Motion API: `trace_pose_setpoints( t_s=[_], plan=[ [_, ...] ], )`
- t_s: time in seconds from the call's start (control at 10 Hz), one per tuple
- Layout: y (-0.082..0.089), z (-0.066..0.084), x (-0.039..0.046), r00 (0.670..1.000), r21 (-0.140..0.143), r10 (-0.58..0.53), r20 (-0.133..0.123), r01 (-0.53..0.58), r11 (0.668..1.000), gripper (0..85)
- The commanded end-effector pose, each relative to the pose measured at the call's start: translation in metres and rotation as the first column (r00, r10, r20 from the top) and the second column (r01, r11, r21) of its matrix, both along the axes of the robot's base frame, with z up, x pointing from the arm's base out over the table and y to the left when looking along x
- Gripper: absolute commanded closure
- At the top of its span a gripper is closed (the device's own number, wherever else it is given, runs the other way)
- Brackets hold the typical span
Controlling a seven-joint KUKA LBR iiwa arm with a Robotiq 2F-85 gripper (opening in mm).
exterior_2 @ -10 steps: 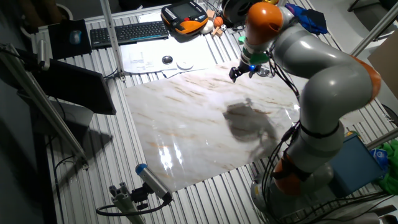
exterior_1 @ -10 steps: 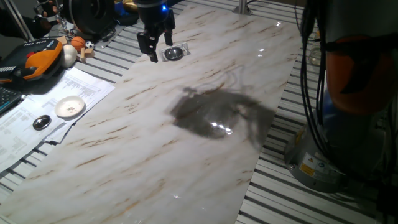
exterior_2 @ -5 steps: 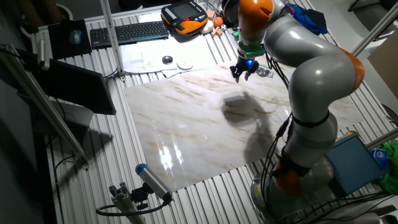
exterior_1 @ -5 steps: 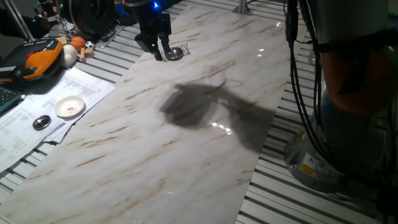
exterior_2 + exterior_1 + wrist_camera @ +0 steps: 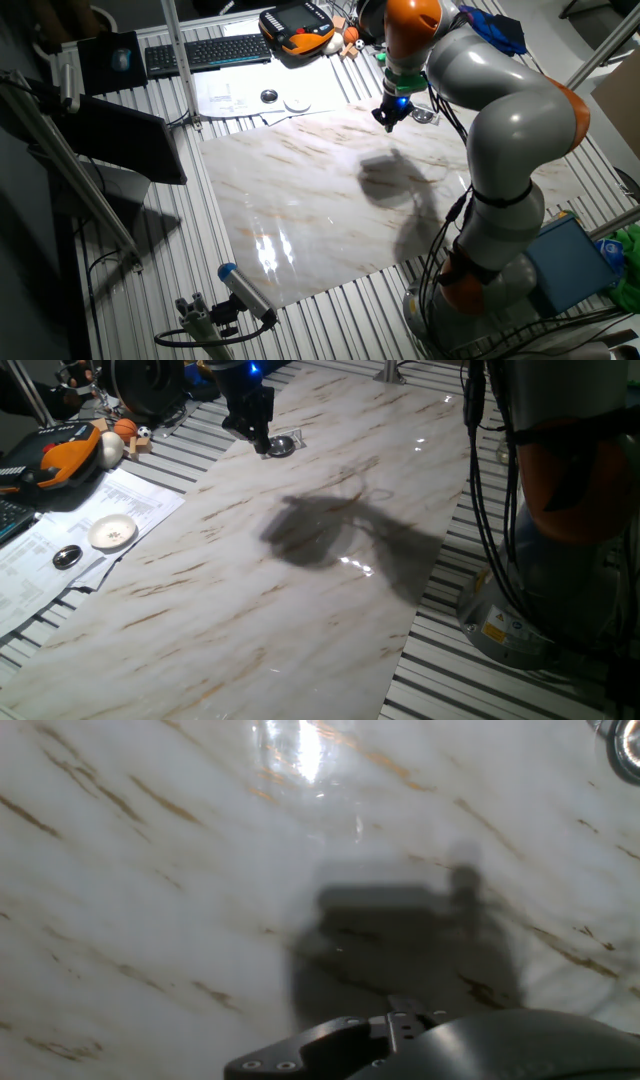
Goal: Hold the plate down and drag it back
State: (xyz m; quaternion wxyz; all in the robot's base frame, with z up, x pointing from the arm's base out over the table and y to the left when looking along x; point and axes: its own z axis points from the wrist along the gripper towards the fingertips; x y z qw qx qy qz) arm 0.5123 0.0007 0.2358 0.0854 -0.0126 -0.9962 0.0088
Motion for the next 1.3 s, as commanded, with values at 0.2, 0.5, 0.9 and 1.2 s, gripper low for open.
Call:
trace_pose_setpoints(
  t_s=[0.2, 0.5, 0.9, 1.2],
  plan=[
    [0.0, 0.0001, 0.0, 1.0, 0.0, 0.0, -0.002, 0.0, 1.0, 85.0],
    [-0.0001, 0.0001, 0.0001, 1.0, 0.002, 0.006, 0.0, -0.006, 1.0, 85.0],
    [-0.0001, 0.0001, 0.0001, 0.997, -0.005, 0.03, 0.074, -0.03, 1.0, 85.0],
    [-0.0001, 0.0001, 0.0001, 0.978, -0.08, 0.043, 0.202, -0.028, 0.996, 85.0]
  ],
)
